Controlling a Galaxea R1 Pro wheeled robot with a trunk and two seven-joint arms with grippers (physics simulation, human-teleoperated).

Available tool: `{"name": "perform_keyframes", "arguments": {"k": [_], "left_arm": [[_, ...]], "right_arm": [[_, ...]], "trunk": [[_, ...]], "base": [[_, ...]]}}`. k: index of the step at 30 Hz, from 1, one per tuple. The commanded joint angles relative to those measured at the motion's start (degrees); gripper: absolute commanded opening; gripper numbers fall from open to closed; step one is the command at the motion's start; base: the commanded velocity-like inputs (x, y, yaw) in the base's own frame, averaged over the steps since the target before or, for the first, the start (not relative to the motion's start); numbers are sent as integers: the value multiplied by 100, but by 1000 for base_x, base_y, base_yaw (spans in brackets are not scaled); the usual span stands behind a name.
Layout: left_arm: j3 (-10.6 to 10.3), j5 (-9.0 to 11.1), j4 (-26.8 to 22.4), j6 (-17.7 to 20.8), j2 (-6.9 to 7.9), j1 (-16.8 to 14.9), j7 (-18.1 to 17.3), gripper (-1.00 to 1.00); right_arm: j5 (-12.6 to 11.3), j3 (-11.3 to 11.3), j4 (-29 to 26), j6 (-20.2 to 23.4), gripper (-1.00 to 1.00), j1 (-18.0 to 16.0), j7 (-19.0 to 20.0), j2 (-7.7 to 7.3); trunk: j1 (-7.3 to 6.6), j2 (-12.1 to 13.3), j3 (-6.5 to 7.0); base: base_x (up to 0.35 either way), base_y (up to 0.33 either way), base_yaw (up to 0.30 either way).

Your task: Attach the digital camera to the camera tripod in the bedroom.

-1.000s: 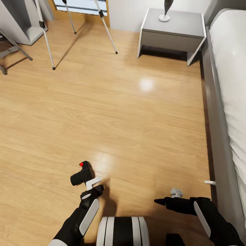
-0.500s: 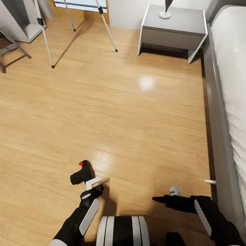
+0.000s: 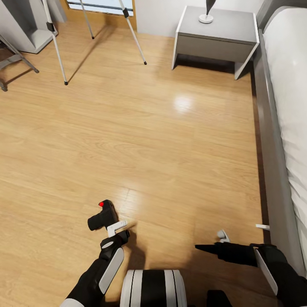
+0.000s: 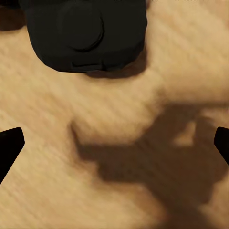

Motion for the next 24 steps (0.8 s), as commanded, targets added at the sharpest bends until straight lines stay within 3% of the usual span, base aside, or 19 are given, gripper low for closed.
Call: {"name": "perform_keyframes", "arguments": {"k": [1,13,24], "left_arm": [[-14,33,-10,18,1,-2,41,100],[-16,26,-36,11,3,-2,41,100],[-15,20,-56,1,3,-2,41,100]], "right_arm": [[-23,1,1,36,100,-1,32,-9],[-17,-2,5,45,100,0,137,-37],[-14,-2,5,51,100,-1,115,-39]], "trunk": [[-1,-1,-3],[-1,-1,-3],[22,-13,-202]], "base": [[0,0,0],[0,0,0],[0,0,0]]}}
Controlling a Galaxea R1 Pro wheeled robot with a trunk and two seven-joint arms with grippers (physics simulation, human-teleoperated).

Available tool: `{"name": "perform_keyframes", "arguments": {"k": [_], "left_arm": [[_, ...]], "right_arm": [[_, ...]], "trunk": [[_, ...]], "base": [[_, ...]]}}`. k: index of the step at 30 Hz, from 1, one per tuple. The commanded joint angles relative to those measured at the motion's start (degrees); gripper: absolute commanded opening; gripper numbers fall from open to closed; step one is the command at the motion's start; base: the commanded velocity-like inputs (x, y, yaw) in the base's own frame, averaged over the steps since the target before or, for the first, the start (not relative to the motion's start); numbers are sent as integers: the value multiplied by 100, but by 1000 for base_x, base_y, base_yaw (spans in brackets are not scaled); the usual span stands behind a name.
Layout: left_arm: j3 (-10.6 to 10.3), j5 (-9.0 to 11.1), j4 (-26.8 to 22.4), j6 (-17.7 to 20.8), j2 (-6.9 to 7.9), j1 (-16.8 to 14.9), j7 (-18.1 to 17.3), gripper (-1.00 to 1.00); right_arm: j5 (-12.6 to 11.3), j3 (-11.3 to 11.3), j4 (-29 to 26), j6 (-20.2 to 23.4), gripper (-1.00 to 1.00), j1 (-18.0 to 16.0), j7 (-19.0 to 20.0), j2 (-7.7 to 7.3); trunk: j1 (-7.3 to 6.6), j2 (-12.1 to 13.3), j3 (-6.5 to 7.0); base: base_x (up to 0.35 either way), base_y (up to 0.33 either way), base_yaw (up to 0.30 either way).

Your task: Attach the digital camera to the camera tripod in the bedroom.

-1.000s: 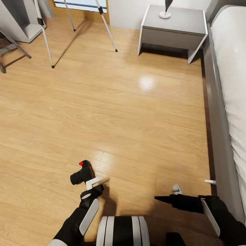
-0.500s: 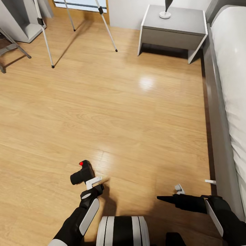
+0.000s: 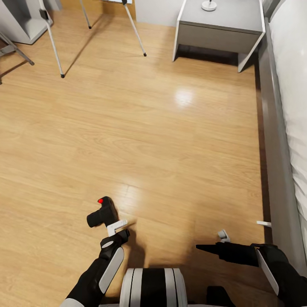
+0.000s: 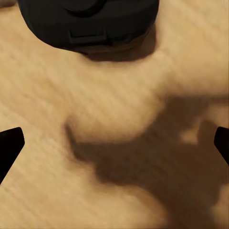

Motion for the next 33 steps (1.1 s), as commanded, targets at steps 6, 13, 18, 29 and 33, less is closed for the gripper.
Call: {"name": "perform_keyframes", "arguments": {"k": [6,13,18,29,33], "left_arm": [[-11,35,-16,8,3,-2,41,100],[-17,17,-32,-149,3,-2,41,100],[-20,-7,-34,-370,6,-2,50,100],[-36,-15,118,-925,45,-2,373,100],[-53,-31,255,-1088,46,-2,393,100]], "right_arm": [[-19,0,0,40,100,-1,-6,-1],[-17,0,0,42,100,-1,-12,-1],[-13,0,0,46,100,-1,-13,-1],[-12,0,0,49,100,-1,-13,-8],[-12,-6,0,52,100,-1,-11,-9]], "trunk": [[-1,-1,-3],[-1,-1,-3],[-1,-1,-3],[-1,-1,-3],[-1,-1,-3]], "base": [[0,0,0],[0,0,0],[0,0,0],[0,0,0],[0,0,0]]}}
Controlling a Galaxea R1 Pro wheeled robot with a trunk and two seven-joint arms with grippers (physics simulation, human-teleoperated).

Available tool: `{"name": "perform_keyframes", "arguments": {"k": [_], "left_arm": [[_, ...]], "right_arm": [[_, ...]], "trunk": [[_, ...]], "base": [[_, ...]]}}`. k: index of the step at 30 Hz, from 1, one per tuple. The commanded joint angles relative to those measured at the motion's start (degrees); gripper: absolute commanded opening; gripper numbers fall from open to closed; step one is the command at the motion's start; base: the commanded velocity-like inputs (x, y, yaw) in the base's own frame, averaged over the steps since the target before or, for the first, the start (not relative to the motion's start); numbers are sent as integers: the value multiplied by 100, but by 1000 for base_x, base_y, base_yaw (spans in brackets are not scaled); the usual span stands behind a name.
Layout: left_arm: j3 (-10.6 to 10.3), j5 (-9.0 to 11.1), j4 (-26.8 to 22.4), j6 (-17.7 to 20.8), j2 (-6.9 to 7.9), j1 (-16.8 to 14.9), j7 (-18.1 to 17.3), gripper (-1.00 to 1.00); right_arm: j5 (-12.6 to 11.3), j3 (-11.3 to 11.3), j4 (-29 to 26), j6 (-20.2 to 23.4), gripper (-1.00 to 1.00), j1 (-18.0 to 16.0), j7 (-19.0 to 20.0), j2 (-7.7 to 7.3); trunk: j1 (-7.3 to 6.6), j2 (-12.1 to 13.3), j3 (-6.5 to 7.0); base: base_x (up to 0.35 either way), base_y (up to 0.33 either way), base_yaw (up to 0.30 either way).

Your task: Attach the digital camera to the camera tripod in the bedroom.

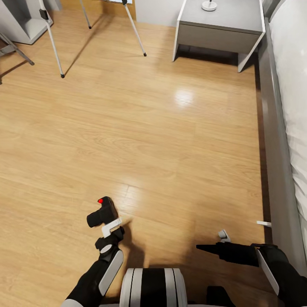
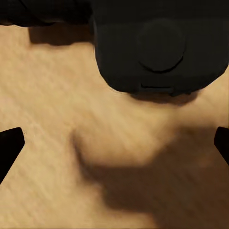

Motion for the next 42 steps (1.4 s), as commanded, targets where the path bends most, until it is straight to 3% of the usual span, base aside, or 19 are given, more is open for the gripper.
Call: {"name": "perform_keyframes", "arguments": {"k": [1,13,18,22,27,42], "left_arm": [[-22,8,91,-74,5,-2,37,100],[-77,-25,774,-657,4,-2,-4,100],[-97,-218,875,-795,-1,-2,-75,100],[-103,-545,903,-855,-16,-2,-208,100],[-100,-801,904,-877,-32,-2,-307,100],[-93,-942,812,-888,-57,-2,-356,100]], "right_arm": [[-21,-1,0,41,100,-1,7,-1],[-21,-3,0,43,100,-1,11,-2],[-21,-3,0,41,100,-1,8,-2],[-21,-3,0,44,100,-1,9,-2],[-21,-3,0,45,100,-1,7,-2],[-21,-3,0,37,100,-1,3,-2]], "trunk": [[-1,-1,-3],[-1,-1,-3],[-1,-1,-3],[-1,-1,-3],[-1,-1,-3],[-1,-1,-3]], "base": [[0,0,0],[0,0,0],[0,0,0],[0,0,0],[0,0,0],[0,0,0]]}}
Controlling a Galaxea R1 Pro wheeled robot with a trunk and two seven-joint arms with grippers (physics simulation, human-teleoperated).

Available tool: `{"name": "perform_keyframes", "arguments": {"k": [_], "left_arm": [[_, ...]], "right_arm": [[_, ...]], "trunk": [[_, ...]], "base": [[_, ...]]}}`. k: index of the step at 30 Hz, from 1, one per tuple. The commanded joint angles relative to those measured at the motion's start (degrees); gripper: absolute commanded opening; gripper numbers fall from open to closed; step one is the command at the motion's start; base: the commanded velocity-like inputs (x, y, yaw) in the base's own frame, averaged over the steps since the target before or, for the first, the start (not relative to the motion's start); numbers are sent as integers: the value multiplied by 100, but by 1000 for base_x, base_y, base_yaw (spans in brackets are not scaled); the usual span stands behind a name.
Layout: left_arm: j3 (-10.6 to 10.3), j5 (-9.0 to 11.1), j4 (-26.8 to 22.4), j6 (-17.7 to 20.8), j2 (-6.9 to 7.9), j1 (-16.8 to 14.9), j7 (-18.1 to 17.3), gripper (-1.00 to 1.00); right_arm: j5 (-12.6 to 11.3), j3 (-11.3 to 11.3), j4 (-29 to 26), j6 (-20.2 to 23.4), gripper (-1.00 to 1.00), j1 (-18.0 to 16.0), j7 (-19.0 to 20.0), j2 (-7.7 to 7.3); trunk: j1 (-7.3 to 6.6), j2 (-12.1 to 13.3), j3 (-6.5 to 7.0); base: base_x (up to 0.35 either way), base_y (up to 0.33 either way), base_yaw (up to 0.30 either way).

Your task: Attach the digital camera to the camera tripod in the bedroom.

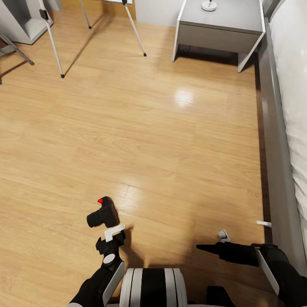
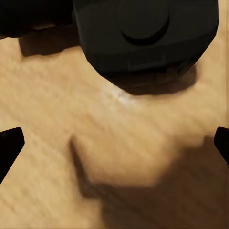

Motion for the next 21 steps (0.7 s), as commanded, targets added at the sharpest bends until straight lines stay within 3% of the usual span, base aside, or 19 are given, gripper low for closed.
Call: {"name": "perform_keyframes", "arguments": {"k": [1,4,9,21], "left_arm": [[-24,59,-1,-45,2,-3,29,100],[-23,57,-6,-46,-2,-3,28,100],[51,55,-168,-1,145,5,39,100],[16,30,-344,-17,79,5,59,100]], "right_arm": [[-21,0,0,39,100,-1,4,-1],[-21,0,0,39,100,-1,4,-1],[-17,0,31,50,100,7,-107,22],[2,0,27,43,100,5,-46,31]], "trunk": [[-1,-1,-3],[-1,-1,-3],[-1,-1,-3],[-1,-1,-3]], "base": [[0,0,0],[0,0,0],[0,0,0],[0,0,0]]}}
